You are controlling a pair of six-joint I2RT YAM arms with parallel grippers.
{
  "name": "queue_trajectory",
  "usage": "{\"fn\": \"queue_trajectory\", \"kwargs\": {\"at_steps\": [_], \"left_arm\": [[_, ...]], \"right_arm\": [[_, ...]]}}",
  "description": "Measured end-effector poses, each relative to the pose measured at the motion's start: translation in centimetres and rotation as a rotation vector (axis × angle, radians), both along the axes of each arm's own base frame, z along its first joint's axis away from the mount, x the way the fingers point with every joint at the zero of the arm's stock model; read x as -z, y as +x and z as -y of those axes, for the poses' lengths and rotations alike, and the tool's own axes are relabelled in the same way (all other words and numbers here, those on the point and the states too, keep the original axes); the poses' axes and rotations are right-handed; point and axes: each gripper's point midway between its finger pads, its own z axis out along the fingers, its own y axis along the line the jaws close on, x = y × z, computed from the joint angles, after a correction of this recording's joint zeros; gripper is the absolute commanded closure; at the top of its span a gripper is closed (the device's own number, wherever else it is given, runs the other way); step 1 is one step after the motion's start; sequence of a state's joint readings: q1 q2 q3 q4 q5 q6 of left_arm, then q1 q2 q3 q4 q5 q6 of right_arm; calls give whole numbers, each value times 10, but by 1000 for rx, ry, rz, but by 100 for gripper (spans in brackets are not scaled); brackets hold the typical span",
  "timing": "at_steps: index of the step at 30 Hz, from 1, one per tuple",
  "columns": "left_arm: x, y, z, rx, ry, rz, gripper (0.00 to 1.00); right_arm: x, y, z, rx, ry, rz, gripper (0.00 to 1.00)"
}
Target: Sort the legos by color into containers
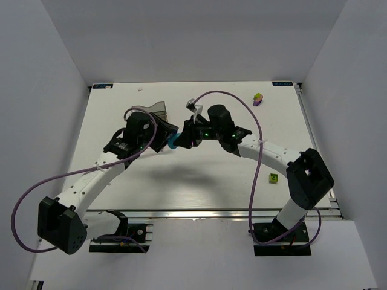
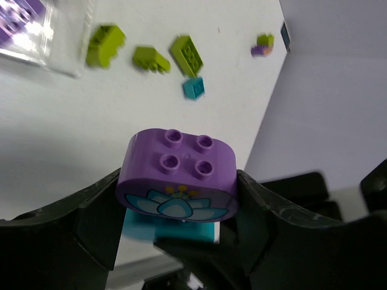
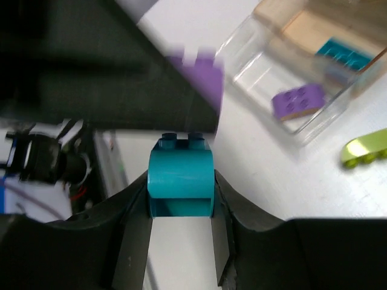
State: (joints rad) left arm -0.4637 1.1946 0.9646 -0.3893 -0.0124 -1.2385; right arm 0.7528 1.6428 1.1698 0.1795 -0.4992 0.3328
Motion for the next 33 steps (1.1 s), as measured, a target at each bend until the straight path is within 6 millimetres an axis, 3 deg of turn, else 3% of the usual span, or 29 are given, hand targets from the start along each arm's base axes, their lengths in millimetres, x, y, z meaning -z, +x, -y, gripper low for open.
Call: {"fn": "queue_trajectory", "kwargs": {"at_steps": [2,6,11,14,18,24,30,33], "left_arm": [[2,2,-9,-16,5,-3,100],[4,21,-52,-128,52,7,100],[10,25,-79,-174,131,-6,100],[10,24,-90,-186,178,-13,100],[10,17,-100,-194,215,-17,100],[-5,1,-110,-217,223,21,100],[-2,-12,-115,-225,228,19,100],[6,-14,-115,-222,239,-4,100]], "right_arm": [[6,-6,1,-23,0,-6,100],[32,-18,12,-42,-59,-43,100],[41,-8,17,-13,-113,14,100],[36,16,9,15,-129,100,100],[32,61,-21,32,-132,210,100],[48,121,-61,63,-151,309,97],[75,152,-78,82,-190,357,78],[81,162,-83,92,-199,377,56]]}}
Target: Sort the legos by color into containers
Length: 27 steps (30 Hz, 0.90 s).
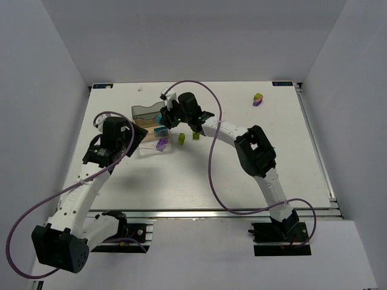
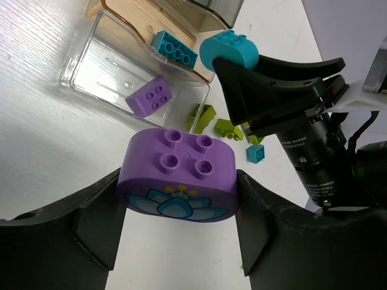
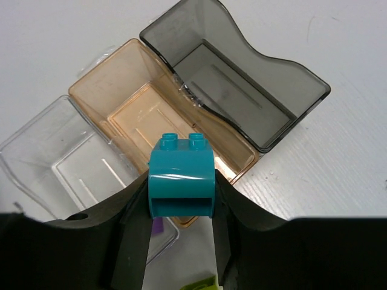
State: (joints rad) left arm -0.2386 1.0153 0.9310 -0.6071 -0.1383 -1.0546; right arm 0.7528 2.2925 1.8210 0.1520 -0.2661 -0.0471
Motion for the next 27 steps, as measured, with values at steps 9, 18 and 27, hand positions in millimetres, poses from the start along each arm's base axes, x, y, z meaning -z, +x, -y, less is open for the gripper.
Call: {"fn": "queue_trajectory", "kwargs": {"at_steps": [9,18,27], "left_arm": [[25,9,3,30,42,-71,100],[72,54,13,171,197,-244,100],[121,67,11,281,313,-403,33]], "right_arm": [[2,6,-2,-19,-25,56,12],[-54,-44,63,-178,33,54,29],[-105,-37,189,-119,139,25,19]]}}
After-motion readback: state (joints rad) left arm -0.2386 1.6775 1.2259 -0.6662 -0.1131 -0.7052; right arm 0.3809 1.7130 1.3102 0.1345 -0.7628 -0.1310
